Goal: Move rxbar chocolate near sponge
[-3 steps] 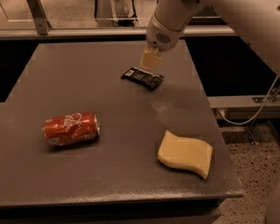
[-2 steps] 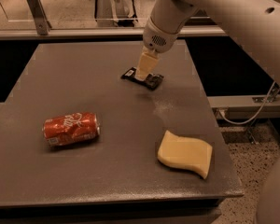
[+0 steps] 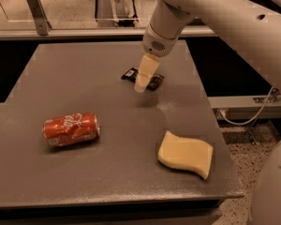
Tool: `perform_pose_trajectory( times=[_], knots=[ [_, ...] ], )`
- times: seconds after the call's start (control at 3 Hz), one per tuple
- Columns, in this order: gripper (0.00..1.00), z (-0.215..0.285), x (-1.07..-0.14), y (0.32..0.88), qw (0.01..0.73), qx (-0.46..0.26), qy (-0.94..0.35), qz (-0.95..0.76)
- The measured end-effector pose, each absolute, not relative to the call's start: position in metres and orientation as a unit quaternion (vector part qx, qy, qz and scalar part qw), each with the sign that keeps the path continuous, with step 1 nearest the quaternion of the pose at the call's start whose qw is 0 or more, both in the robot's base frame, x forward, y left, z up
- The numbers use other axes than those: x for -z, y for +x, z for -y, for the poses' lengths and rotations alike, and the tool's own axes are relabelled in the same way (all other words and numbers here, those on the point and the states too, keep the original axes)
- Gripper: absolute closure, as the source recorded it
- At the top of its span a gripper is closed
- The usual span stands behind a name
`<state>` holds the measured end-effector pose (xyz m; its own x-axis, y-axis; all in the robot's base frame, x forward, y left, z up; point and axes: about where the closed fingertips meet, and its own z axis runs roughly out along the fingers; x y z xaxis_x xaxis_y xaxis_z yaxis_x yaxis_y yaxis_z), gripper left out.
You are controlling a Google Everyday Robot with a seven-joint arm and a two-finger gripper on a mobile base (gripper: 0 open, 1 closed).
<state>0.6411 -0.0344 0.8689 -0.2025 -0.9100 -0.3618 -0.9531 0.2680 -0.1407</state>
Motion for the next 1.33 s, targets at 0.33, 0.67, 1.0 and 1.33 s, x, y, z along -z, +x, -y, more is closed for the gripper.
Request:
perform_pose_trajectory(
  times=[0.33, 0.67, 1.0, 1.33],
  knots=[
    [0.0, 0.034, -0.846, 0.649, 0.181, -0.05, -0.589, -0.786],
    [0.18, 0.029, -0.829, 0.653, 0.176, -0.049, -0.583, -0.792],
    [0.42, 0.032, -0.831, 0.655, 0.181, -0.068, -0.58, -0.791],
    [0.64, 0.033, -0.836, 0.653, 0.183, -0.099, -0.584, -0.785]
  ],
)
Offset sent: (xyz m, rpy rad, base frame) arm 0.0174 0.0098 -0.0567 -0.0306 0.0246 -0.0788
